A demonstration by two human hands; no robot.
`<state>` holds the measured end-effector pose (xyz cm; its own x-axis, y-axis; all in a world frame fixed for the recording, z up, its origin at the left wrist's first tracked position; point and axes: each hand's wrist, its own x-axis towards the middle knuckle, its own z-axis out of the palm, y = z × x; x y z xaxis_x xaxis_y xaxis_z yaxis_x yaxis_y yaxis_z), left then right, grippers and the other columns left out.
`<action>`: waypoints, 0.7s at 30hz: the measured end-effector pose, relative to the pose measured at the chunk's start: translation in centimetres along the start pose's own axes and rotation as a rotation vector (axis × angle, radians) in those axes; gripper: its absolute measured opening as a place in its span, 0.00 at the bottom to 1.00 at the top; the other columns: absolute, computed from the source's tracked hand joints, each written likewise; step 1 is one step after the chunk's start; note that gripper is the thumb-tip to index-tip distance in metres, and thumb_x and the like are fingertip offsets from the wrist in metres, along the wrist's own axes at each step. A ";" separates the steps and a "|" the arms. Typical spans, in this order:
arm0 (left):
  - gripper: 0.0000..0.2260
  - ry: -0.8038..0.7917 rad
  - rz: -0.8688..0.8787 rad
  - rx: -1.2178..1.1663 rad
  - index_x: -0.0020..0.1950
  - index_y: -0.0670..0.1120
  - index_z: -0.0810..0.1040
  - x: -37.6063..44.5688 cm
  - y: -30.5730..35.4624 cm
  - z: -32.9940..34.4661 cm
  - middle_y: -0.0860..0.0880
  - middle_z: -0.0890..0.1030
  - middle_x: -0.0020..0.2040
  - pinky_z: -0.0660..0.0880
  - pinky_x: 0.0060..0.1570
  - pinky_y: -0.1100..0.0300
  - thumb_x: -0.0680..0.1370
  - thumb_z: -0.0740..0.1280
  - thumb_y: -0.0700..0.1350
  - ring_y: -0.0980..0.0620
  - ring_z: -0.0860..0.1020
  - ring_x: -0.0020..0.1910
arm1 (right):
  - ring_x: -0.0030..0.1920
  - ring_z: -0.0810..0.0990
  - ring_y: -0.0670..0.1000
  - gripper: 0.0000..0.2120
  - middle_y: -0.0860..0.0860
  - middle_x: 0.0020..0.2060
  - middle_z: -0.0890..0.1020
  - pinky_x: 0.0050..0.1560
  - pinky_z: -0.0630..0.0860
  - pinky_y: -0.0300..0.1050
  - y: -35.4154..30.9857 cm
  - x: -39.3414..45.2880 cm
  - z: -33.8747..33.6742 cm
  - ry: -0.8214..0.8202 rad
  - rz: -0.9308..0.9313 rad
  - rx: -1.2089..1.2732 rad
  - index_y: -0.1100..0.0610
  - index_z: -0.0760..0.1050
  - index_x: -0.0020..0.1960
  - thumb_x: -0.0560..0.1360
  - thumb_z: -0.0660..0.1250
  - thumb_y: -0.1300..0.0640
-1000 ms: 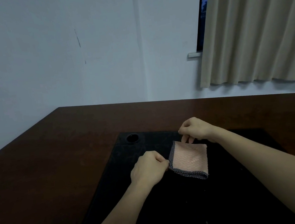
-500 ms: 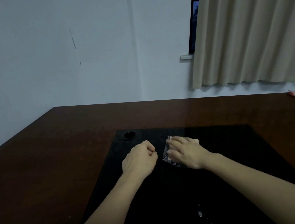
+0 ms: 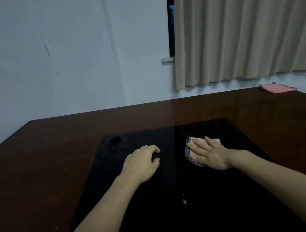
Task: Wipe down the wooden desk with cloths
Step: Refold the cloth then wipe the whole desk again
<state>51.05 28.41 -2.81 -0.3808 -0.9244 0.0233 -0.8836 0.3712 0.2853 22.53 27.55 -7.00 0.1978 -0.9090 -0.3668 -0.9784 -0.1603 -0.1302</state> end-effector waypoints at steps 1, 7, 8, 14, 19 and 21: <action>0.16 -0.021 0.033 0.008 0.72 0.56 0.71 0.3 0.5 0.1 0.55 0.73 0.72 0.73 0.63 0.50 0.84 0.61 0.52 0.51 0.74 0.67 | 0.78 0.28 0.61 0.44 0.42 0.78 0.30 0.78 0.36 0.66 1.1 -0.4 0.1 -0.014 0.015 -0.012 0.36 0.29 0.76 0.65 0.27 0.18; 0.20 -0.048 0.182 0.005 0.76 0.57 0.68 3.6 3.5 1.1 0.56 0.68 0.77 0.66 0.70 0.47 0.84 0.62 0.51 0.52 0.68 0.74 | 0.79 0.32 0.66 0.35 0.45 0.80 0.34 0.77 0.39 0.69 6.6 -1.8 -0.2 0.003 0.185 0.008 0.41 0.41 0.82 0.80 0.39 0.28; 0.20 -0.043 0.202 0.007 0.76 0.57 0.68 4.6 3.9 1.4 0.57 0.67 0.78 0.66 0.71 0.48 0.84 0.62 0.51 0.53 0.68 0.75 | 0.80 0.34 0.64 0.36 0.45 0.81 0.38 0.77 0.40 0.67 7.6 -1.2 -0.5 0.019 0.207 0.019 0.40 0.42 0.82 0.78 0.40 0.26; 0.20 -0.008 0.297 0.016 0.76 0.56 0.68 15.5 5.6 2.7 0.57 0.66 0.78 0.66 0.70 0.52 0.84 0.62 0.51 0.53 0.67 0.75 | 0.81 0.44 0.64 0.27 0.47 0.82 0.48 0.77 0.45 0.62 13.3 4.7 -4.0 0.149 0.298 0.155 0.41 0.50 0.79 0.82 0.52 0.42; 0.20 0.005 0.331 -0.005 0.76 0.56 0.69 27.2 7.7 4.8 0.57 0.68 0.77 0.63 0.74 0.50 0.83 0.62 0.52 0.53 0.66 0.76 | 0.81 0.38 0.57 0.28 0.43 0.82 0.42 0.78 0.38 0.55 19.6 10.4 -5.7 0.234 0.267 0.105 0.43 0.40 0.82 0.85 0.44 0.41; 0.21 -0.042 0.316 -0.011 0.77 0.57 0.67 30.8 8.8 6.0 0.56 0.65 0.79 0.57 0.77 0.44 0.84 0.62 0.53 0.51 0.61 0.79 | 0.81 0.37 0.56 0.28 0.43 0.81 0.40 0.79 0.38 0.54 22.0 11.4 -6.1 0.224 0.248 0.034 0.44 0.37 0.82 0.85 0.41 0.40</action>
<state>29.88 3.72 -5.33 -0.6472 -0.7588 0.0726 -0.7169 0.6383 0.2804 2.90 11.29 -8.45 -0.0676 -0.9814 -0.1797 -0.9918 0.0857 -0.0950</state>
